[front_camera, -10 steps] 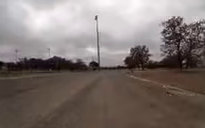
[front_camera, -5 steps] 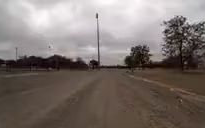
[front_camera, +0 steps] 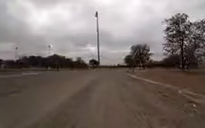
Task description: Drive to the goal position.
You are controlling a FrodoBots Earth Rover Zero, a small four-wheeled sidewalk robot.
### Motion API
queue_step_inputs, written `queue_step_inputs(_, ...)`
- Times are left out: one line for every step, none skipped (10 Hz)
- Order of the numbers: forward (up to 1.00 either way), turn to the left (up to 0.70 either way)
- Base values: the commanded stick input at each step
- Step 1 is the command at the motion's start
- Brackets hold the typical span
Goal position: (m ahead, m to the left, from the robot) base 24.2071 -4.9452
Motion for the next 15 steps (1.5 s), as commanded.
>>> queue_step_inputs(0.70, -0.01)
queue_step_inputs(0.70, -0.01)
queue_step_inputs(0.70, -0.01)
queue_step_inputs(0.70, -0.01)
queue_step_inputs(0.70, -0.01)
queue_step_inputs(0.70, -0.01)
queue_step_inputs(0.70, -0.01)
queue_step_inputs(0.70, -0.01)
queue_step_inputs(0.70, -0.01)
queue_step_inputs(0.70, -0.01)
queue_step_inputs(0.70, -0.01)
queue_step_inputs(0.70, -0.01)
queue_step_inputs(0.70, -0.12)
queue_step_inputs(0.70, -0.31)
queue_step_inputs(0.70, -0.01)
